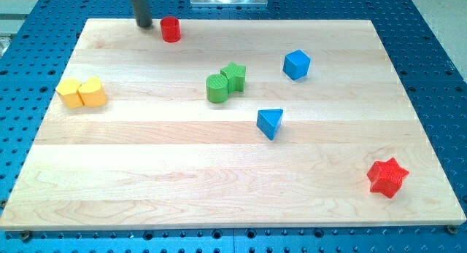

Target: Move the red circle diagonally towards the bottom left of the green circle

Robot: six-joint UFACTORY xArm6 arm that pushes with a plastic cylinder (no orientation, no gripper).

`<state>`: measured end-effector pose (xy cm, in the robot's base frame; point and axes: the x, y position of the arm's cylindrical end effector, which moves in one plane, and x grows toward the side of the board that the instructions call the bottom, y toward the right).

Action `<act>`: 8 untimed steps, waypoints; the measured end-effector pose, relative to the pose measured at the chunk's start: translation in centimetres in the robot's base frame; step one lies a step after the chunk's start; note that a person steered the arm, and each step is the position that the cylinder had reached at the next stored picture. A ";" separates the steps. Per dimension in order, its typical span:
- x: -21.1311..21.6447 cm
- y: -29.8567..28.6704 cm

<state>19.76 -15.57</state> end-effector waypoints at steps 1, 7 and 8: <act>0.0 4.5; 17.7 -0.4; 21.1 -0.4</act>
<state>40.87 -15.93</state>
